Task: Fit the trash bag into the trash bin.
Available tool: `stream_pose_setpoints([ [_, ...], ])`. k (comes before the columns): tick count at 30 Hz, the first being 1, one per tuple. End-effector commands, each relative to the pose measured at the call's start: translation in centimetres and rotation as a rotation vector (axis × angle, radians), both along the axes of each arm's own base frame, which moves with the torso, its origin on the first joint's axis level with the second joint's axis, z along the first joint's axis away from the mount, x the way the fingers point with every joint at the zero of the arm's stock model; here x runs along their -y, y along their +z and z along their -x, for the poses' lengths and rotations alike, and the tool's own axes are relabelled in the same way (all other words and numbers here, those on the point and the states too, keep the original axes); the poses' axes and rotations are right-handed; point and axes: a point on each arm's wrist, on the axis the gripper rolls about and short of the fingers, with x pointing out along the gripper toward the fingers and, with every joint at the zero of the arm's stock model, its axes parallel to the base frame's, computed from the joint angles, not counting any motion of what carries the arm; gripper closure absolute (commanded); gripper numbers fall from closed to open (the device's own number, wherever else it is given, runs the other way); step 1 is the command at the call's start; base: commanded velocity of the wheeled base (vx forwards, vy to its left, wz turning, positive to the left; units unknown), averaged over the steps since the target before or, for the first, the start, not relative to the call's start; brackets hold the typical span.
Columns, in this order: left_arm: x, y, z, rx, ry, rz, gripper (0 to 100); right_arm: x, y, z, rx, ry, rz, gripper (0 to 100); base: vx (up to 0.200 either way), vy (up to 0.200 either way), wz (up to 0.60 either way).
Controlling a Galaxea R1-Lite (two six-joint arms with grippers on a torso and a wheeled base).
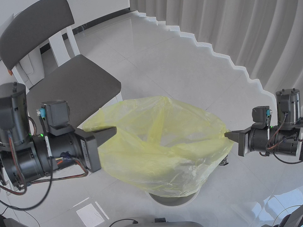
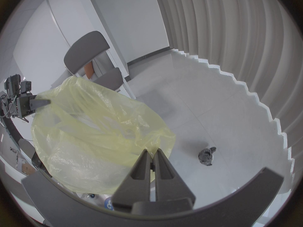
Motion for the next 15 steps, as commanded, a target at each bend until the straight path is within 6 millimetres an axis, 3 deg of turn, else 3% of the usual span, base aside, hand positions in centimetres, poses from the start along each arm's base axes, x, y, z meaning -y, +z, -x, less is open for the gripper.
stream_pose_setpoints([
  [1, 1.8, -5.3, -1.7, -0.106, -0.011, -0.051, 100, 0.4, -2.6, 0.5, -0.090, -0.003, 0.040, 100, 0.000, 0.000, 0.00],
  [15, 4.7, -10.5, -1.4, -0.244, -0.057, -0.056, 100, 1.2, -6.9, 1.8, -0.199, 0.005, 0.091, 100, 0.000, 0.000, 0.00],
])
